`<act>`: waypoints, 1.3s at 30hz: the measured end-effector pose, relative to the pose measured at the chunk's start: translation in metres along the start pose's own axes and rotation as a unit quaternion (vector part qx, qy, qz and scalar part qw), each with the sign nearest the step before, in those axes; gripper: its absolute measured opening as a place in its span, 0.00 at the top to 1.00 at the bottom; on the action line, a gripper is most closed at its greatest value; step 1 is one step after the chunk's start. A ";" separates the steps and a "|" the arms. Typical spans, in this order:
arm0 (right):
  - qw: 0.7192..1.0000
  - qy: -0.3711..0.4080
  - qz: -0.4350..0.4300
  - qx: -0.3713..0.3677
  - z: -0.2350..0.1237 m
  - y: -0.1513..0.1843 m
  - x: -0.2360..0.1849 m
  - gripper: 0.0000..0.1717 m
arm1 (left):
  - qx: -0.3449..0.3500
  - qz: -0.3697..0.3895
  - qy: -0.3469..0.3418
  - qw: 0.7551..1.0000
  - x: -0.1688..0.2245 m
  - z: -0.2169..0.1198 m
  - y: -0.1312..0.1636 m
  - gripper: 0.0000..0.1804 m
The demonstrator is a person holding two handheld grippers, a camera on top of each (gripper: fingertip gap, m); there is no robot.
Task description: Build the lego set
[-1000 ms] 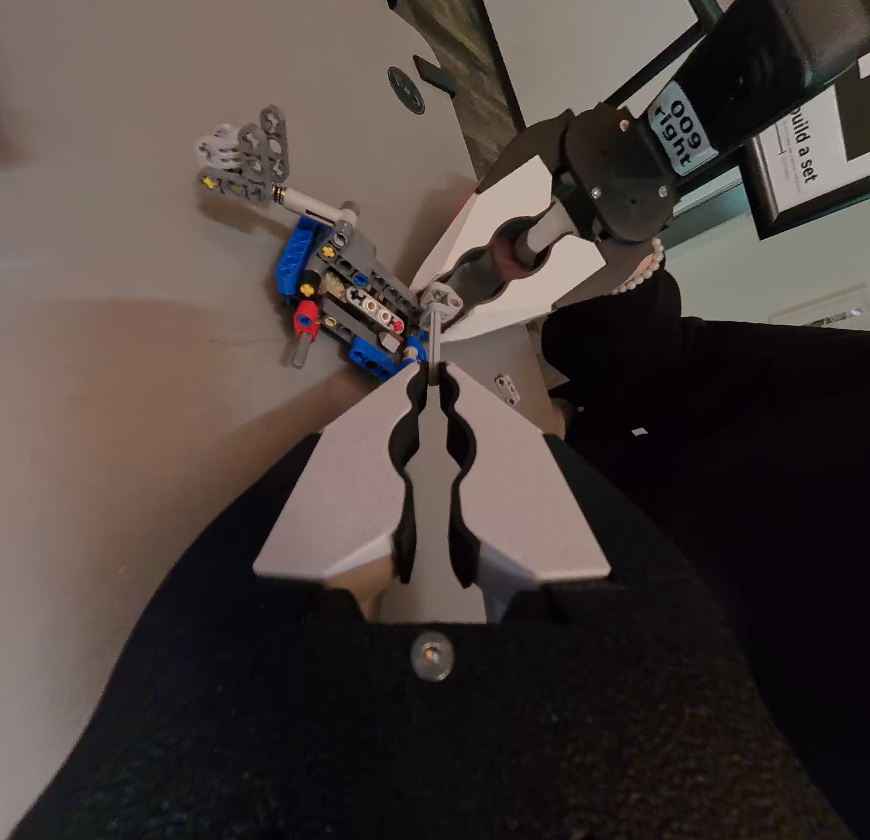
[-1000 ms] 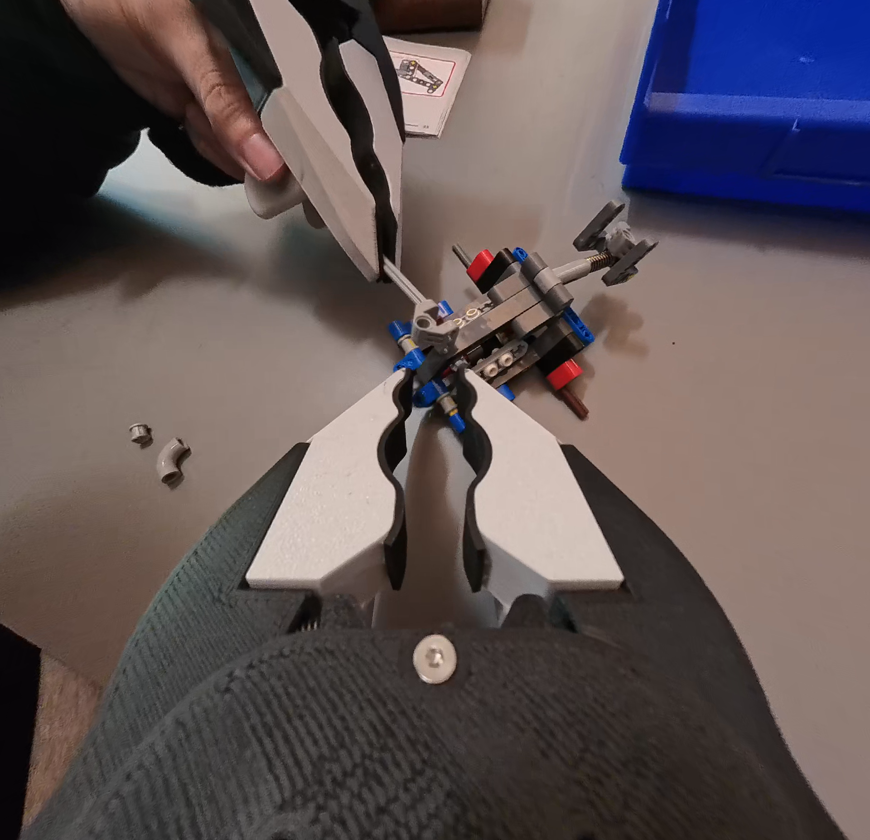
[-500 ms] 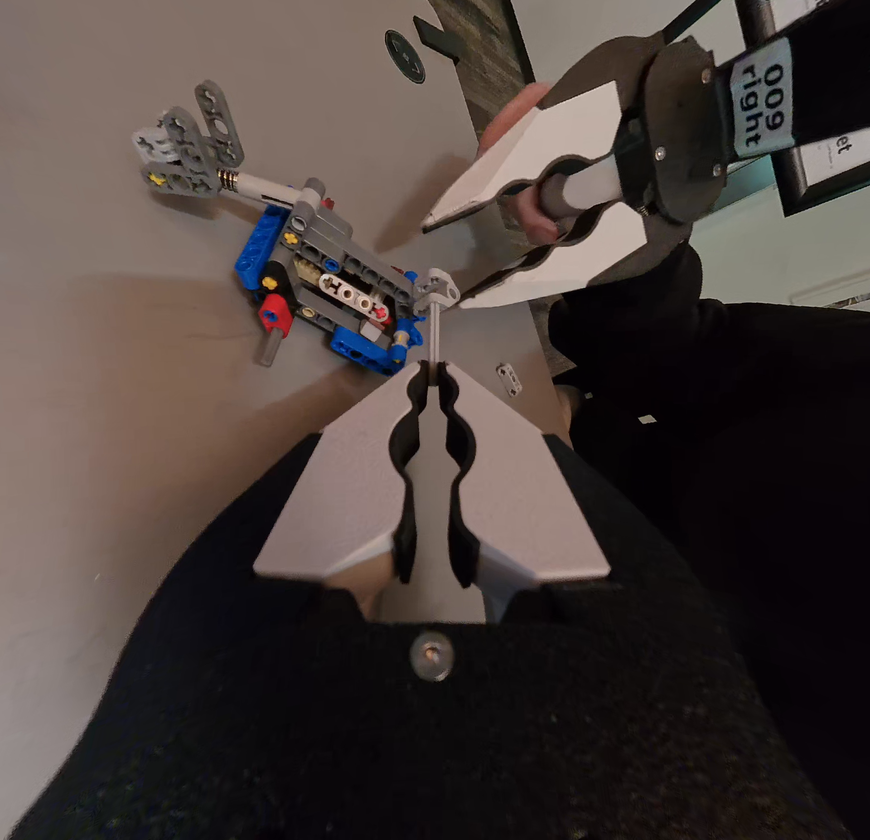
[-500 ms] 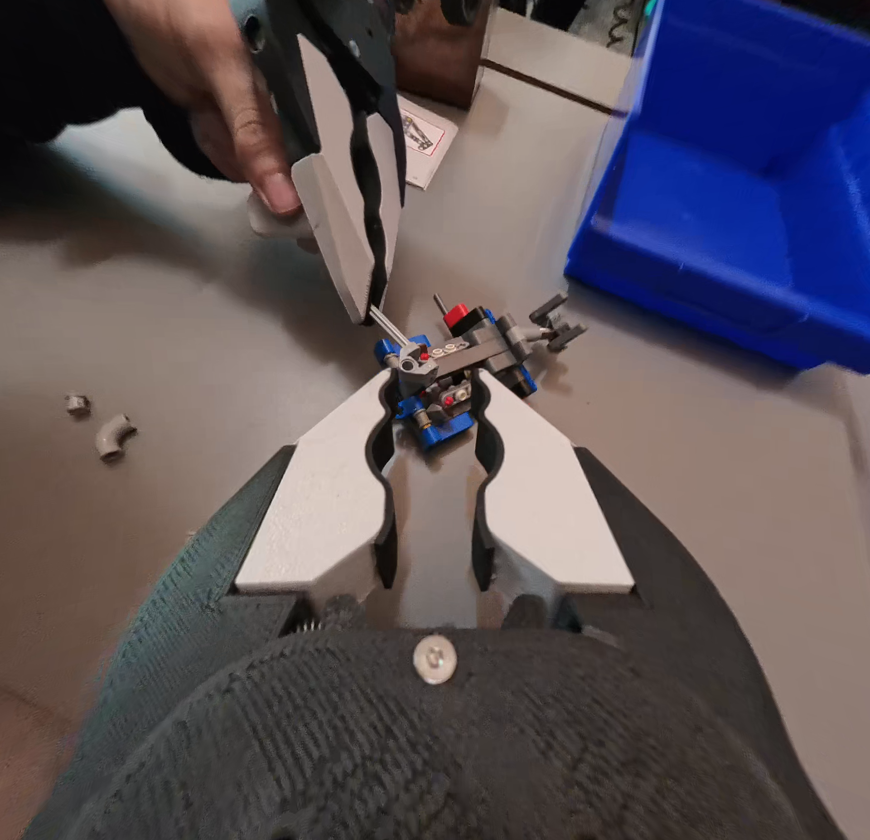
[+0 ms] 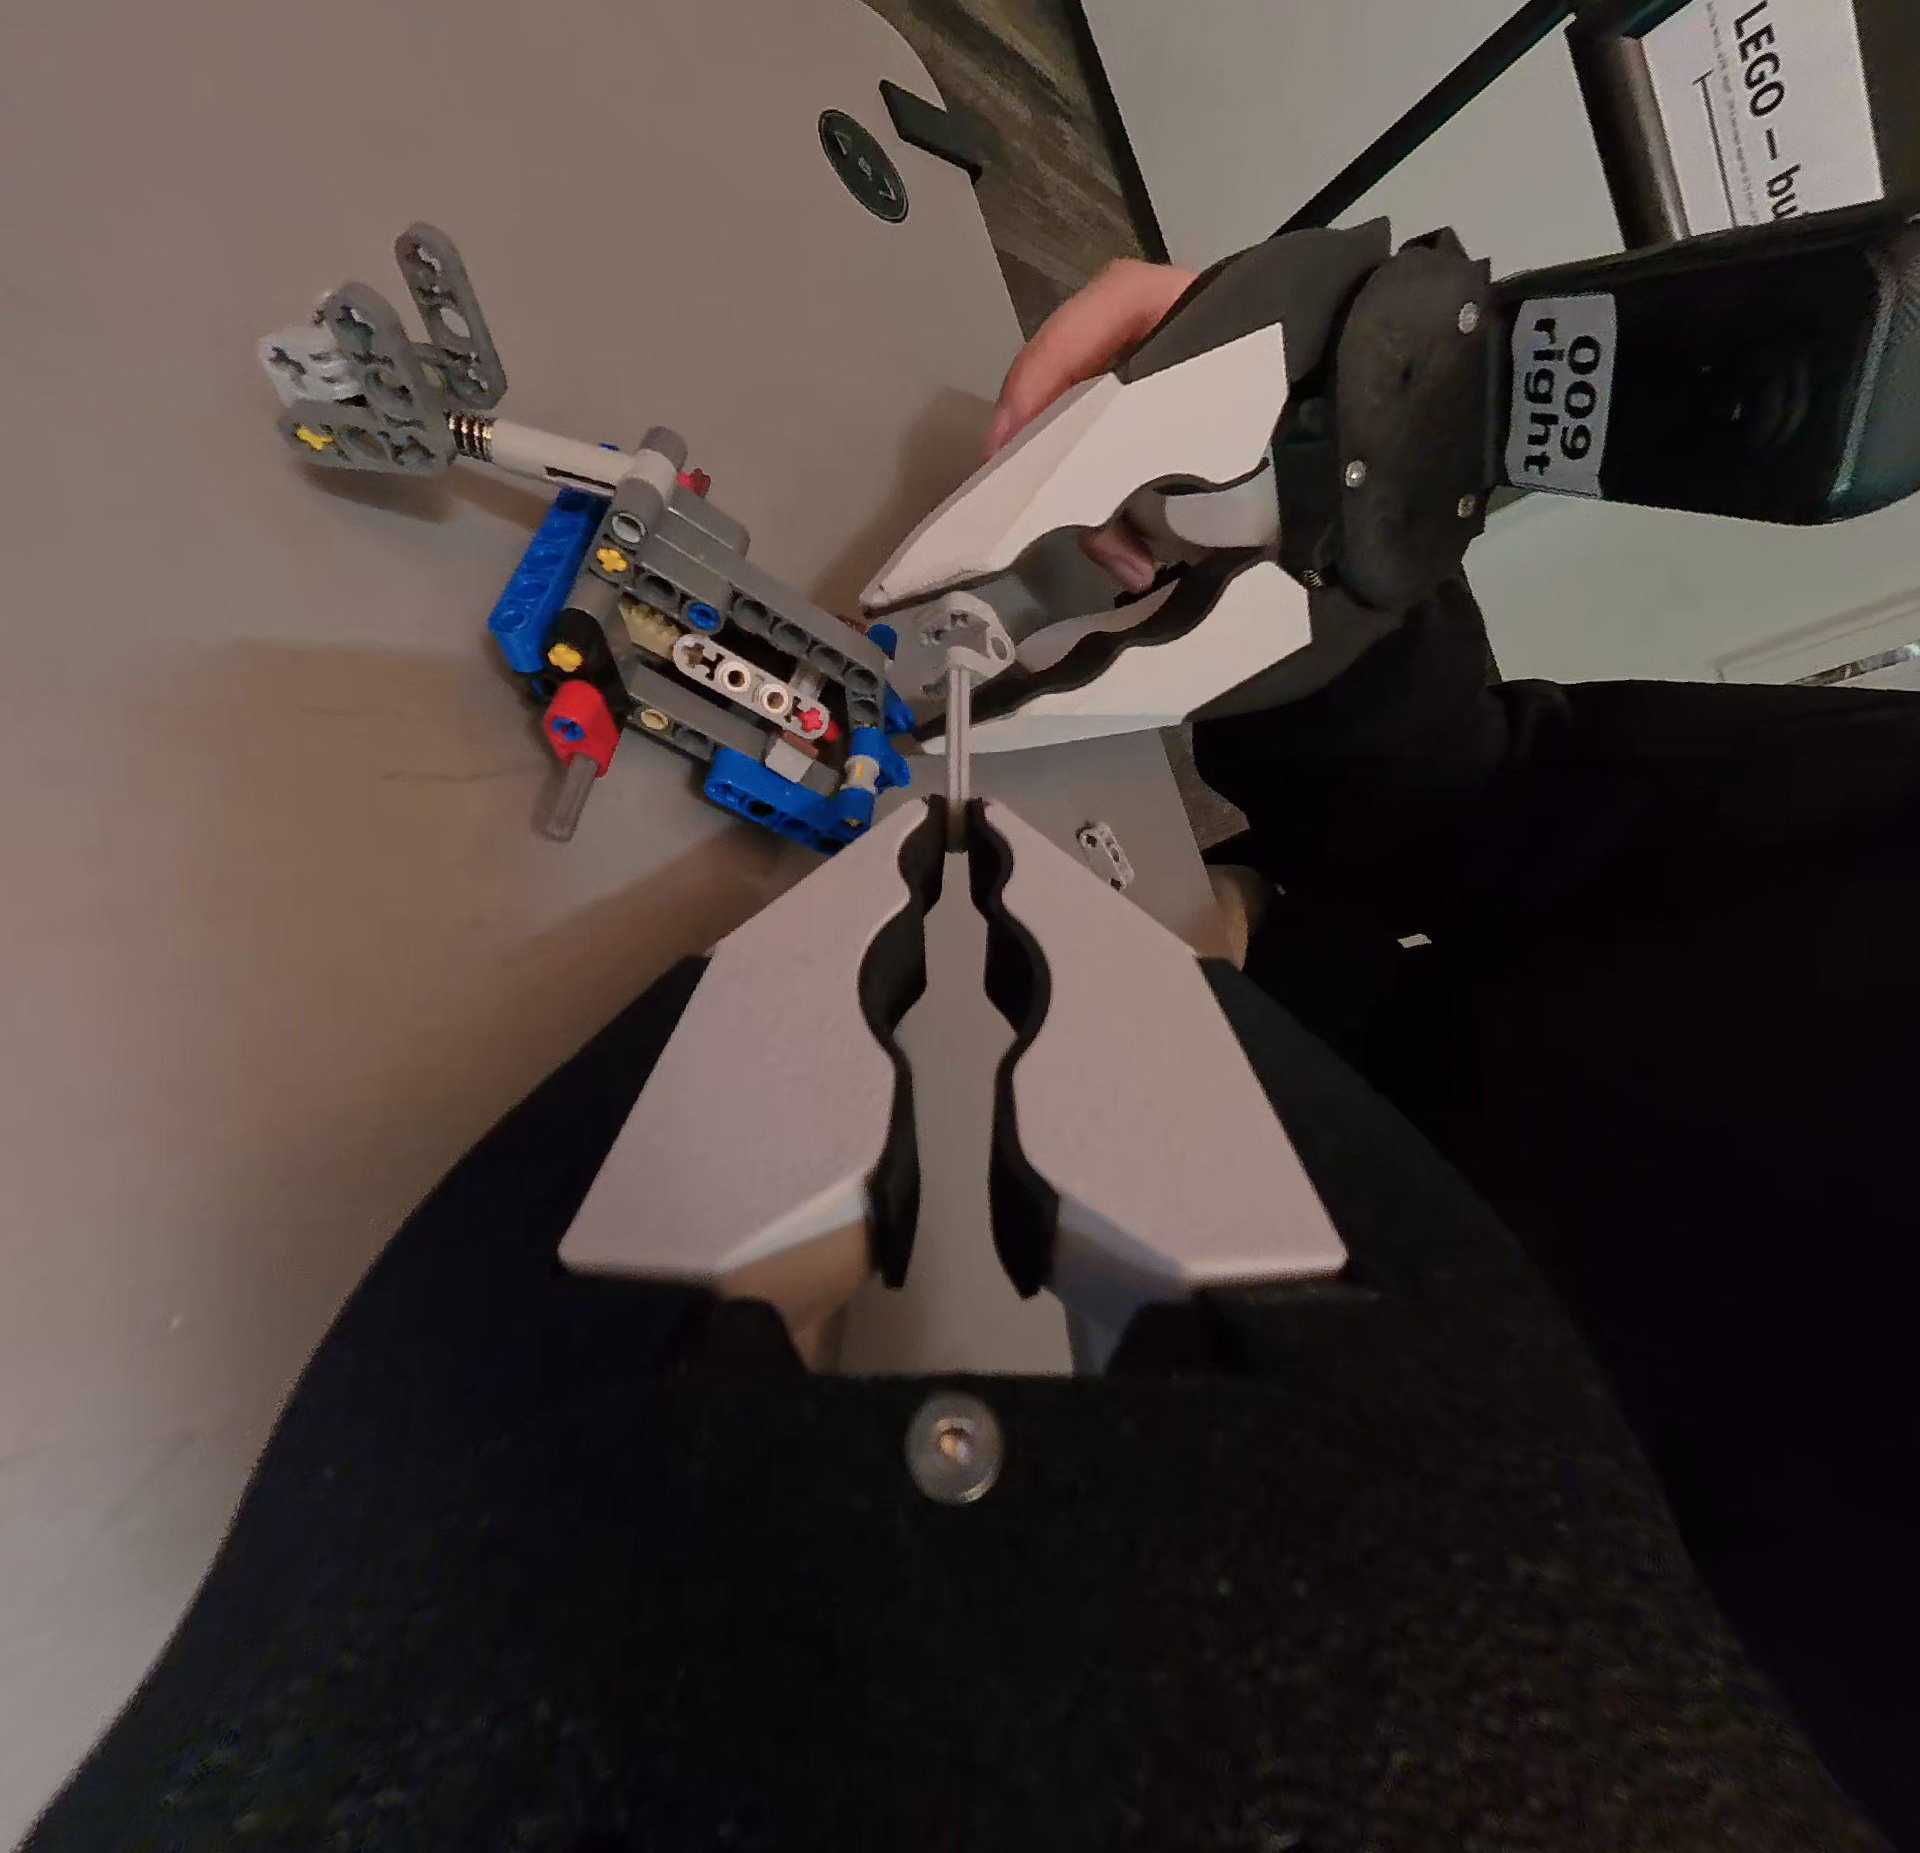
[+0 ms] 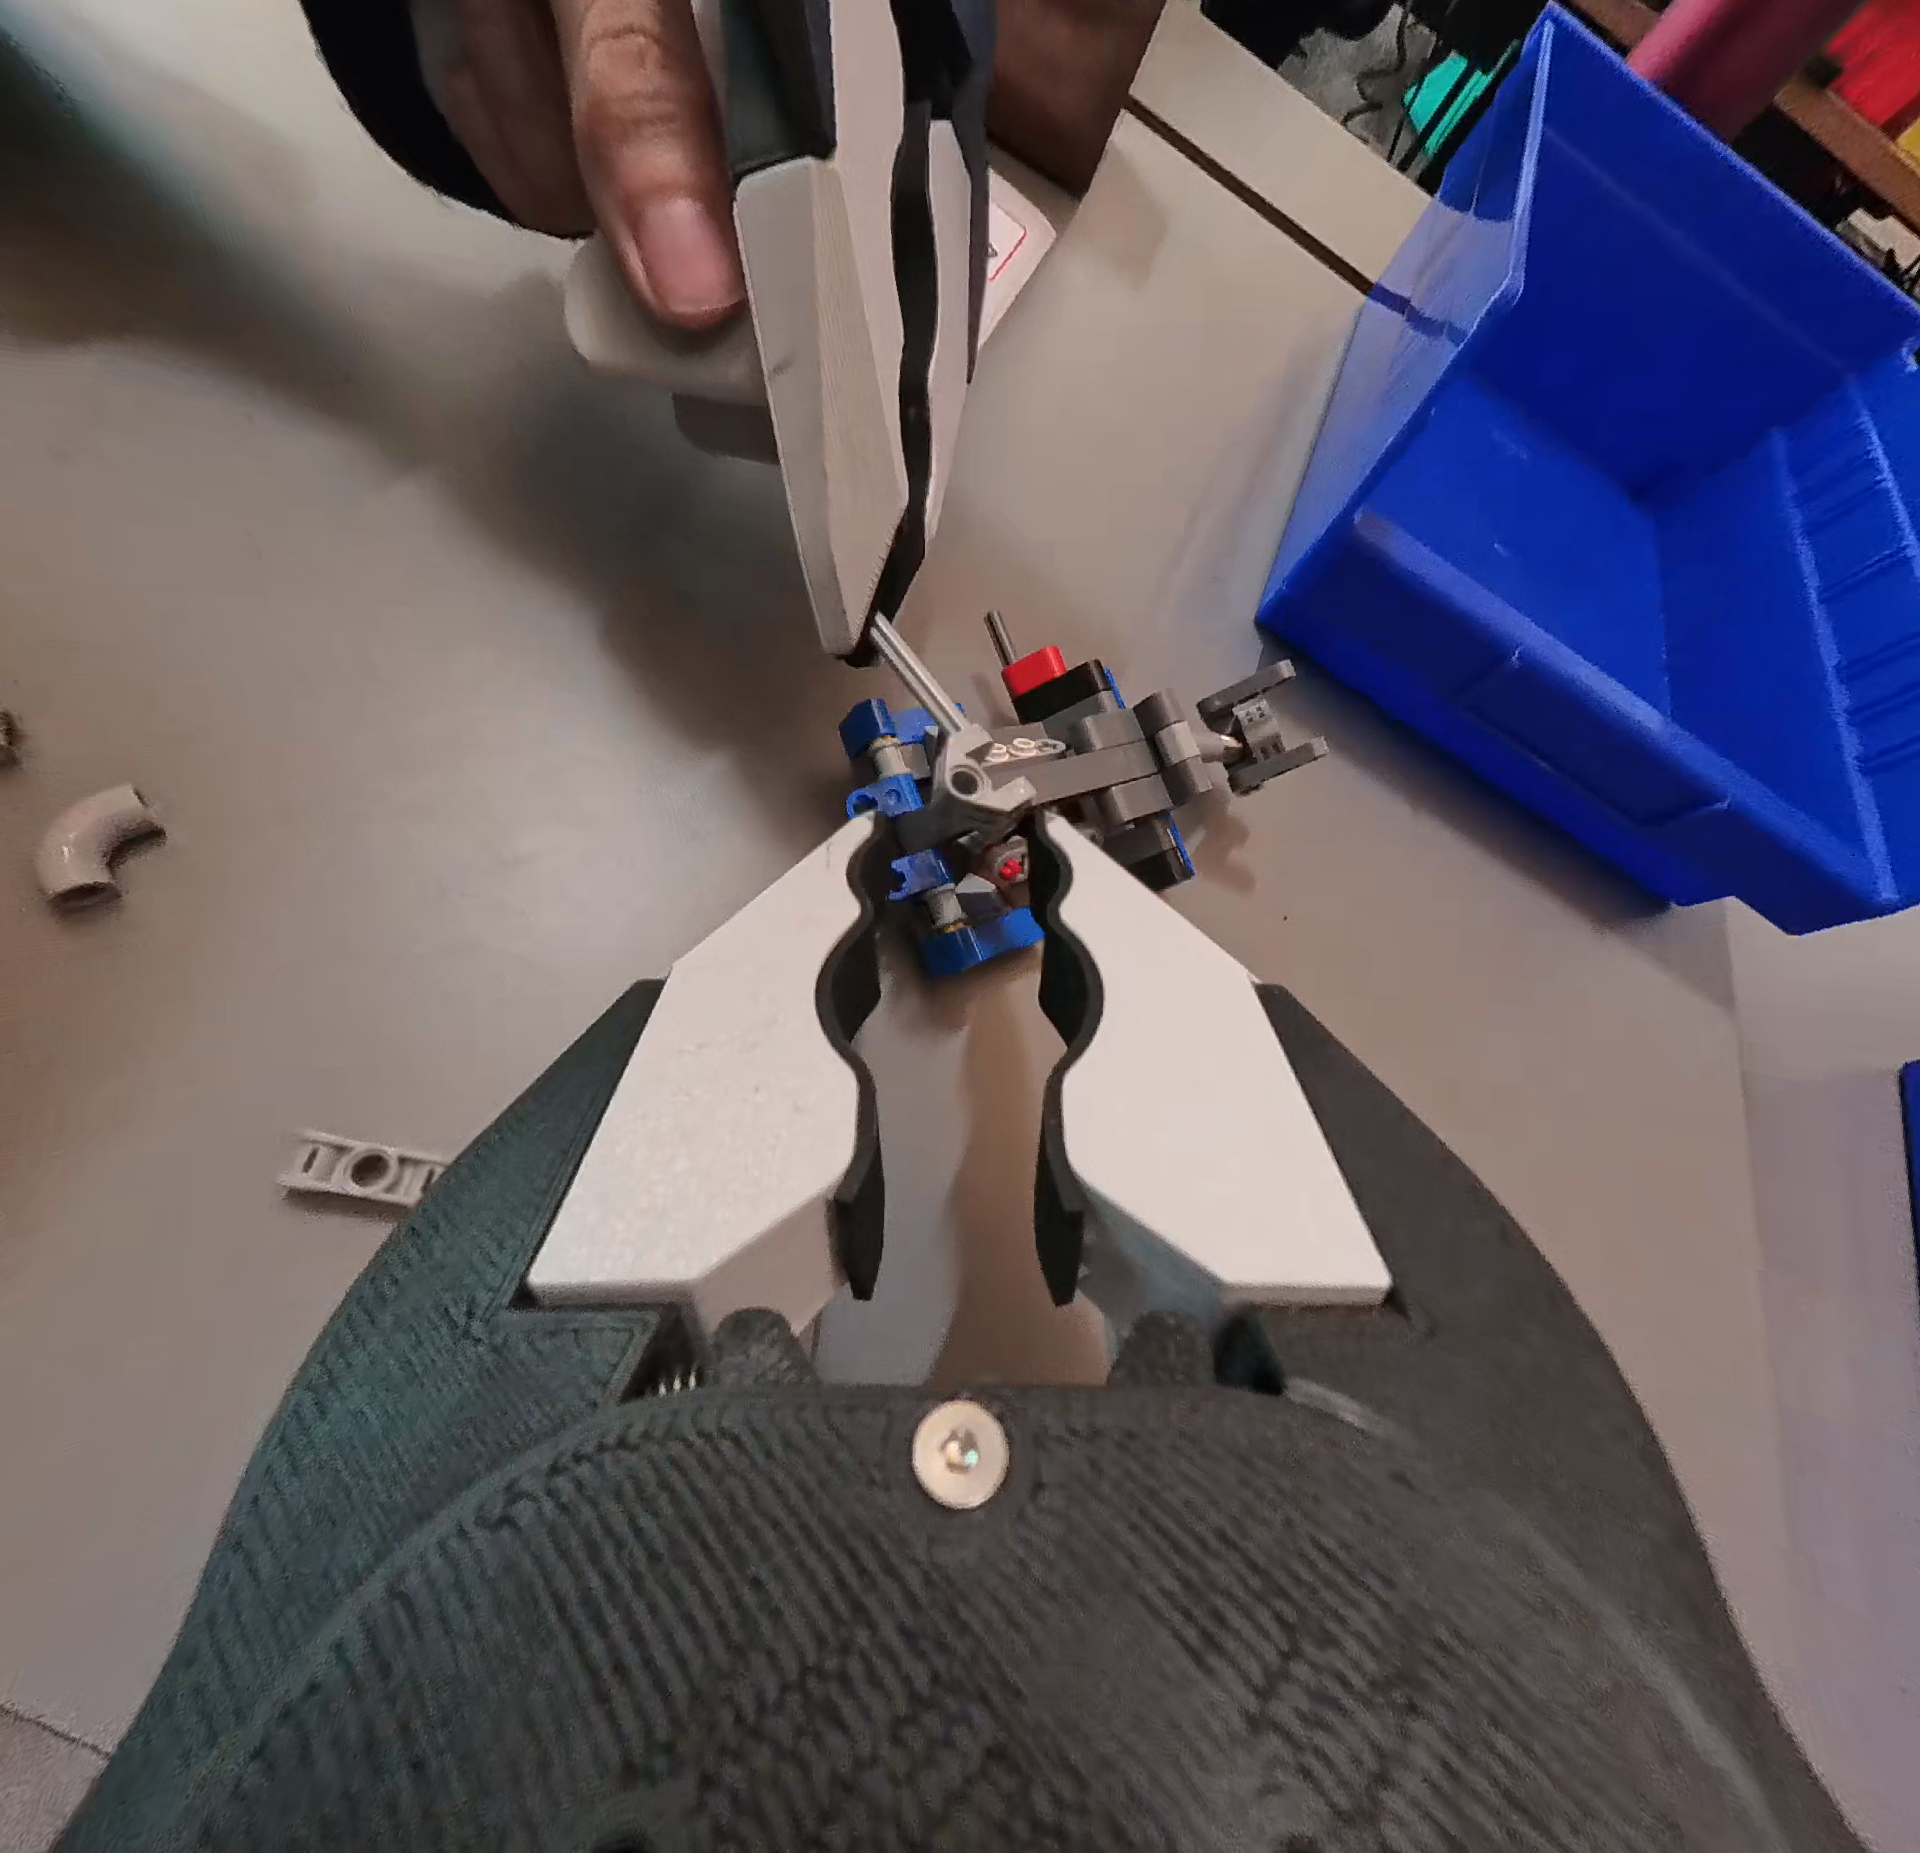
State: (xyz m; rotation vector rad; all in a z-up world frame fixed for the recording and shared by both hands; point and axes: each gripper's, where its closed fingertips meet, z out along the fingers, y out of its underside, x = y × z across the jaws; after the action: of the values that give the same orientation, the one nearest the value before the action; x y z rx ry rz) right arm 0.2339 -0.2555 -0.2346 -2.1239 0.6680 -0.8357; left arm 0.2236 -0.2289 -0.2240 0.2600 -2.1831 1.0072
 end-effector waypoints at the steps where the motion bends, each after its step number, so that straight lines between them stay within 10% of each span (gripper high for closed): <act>1: 1.000 0.001 0.002 0.003 0.001 -0.001 0.000 0.87 | 0.000 0.000 -0.001 1.000 0.000 0.000 0.000 1.00; 39: 0.995 -0.028 0.076 0.059 -0.006 -0.006 0.010 0.87 | 0.002 0.030 -0.024 0.999 -0.004 0.004 -0.001 1.00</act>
State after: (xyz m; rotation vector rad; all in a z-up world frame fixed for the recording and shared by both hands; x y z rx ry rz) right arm 0.2365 -0.2612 -0.2232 -1.9570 0.7246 -0.7121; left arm 0.2250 -0.2334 -0.2279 0.2222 -2.2443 1.0478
